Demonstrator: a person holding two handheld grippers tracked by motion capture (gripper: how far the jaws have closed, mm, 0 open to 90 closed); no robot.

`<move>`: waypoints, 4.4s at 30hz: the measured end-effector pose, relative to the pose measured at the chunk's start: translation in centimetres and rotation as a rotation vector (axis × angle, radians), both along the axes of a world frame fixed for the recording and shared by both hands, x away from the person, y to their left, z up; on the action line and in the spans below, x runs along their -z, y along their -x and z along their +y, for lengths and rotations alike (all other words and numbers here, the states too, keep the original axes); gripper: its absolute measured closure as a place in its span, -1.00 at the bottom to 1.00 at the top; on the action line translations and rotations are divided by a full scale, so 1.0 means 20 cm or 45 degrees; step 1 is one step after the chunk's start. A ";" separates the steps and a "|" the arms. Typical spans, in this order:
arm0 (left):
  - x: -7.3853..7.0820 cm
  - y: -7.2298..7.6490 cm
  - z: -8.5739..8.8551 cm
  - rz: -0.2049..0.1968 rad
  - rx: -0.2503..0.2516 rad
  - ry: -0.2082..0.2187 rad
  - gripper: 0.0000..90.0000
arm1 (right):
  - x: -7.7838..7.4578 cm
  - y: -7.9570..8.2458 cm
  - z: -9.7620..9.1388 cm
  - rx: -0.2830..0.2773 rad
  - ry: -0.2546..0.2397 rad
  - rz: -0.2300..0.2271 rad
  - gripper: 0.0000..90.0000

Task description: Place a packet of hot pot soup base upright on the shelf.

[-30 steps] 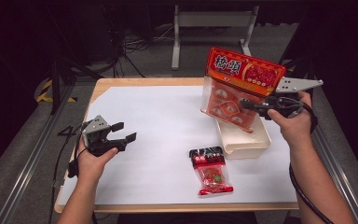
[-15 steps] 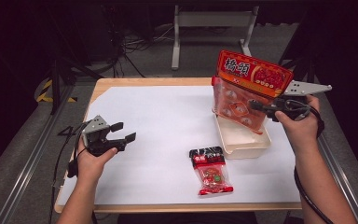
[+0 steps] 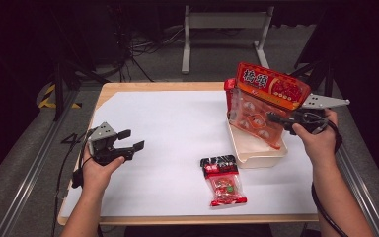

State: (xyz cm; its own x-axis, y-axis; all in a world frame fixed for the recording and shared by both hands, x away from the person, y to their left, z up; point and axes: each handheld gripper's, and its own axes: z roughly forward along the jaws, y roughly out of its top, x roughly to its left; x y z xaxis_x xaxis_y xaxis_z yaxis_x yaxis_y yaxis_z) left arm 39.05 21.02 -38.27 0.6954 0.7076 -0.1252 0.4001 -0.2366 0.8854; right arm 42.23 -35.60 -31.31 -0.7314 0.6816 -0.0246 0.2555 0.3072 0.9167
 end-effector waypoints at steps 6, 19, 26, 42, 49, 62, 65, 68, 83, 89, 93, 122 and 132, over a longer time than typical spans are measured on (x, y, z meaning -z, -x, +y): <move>0.00 0.00 0.00 0.012 -0.004 -0.001 -0.33 | 0.05 -0.01 0.01 0.008 0.001 0.019 0.57; 0.01 -0.01 -0.02 0.011 0.009 -0.018 -0.34 | 0.20 -0.06 0.06 -0.011 0.081 0.132 0.56; 0.02 -0.01 -0.03 0.024 0.013 -0.012 -0.34 | 0.27 -0.08 0.01 0.043 -0.002 0.161 0.56; 0.02 -0.04 -0.04 0.036 0.024 -0.014 -0.35 | 0.23 -0.02 -0.04 0.140 -0.005 0.088 -0.09; 0.02 -0.04 -0.07 0.034 0.038 -0.003 -0.35 | 0.19 0.03 -0.07 0.195 -0.020 0.054 -0.33; -0.01 -0.03 -0.14 0.047 0.082 0.034 -0.37 | 0.10 0.15 -0.05 0.235 0.087 0.005 -0.36; -0.02 -0.03 -0.16 0.043 0.107 0.026 -0.37 | 0.08 0.18 -0.05 0.235 0.062 0.000 -0.37; -0.03 -0.02 -0.20 0.050 0.142 0.030 -0.37 | 0.06 0.21 -0.05 0.235 0.061 -0.001 -0.36; -0.06 0.01 -0.42 0.046 0.314 0.029 -0.46 | 0.05 0.31 -0.08 0.303 0.019 -0.069 -0.29; -0.06 0.01 -0.52 0.065 0.358 0.015 -0.55 | 0.03 0.35 -0.02 0.260 0.010 -0.116 -0.29; -0.05 0.00 -0.58 0.086 0.369 0.050 -0.64 | 0.03 0.36 0.02 0.218 0.005 -0.130 -0.29; 0.23 -0.17 -0.87 0.273 0.504 0.054 -0.14 | 0.03 0.36 0.09 0.141 -0.002 -0.134 -0.28; 0.28 -0.17 -0.92 0.338 0.519 -0.013 -0.14 | 0.04 0.36 0.10 0.133 -0.004 -0.123 -0.29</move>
State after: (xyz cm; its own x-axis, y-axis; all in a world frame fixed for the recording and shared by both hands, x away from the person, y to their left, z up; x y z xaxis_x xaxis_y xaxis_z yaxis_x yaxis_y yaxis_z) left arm 42.53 2.66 -43.91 0.8611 0.3863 -0.3307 0.4851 -0.4289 0.7620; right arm 35.05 -33.63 -32.08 -0.6509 0.7539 -0.0890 0.1966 0.2806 0.9395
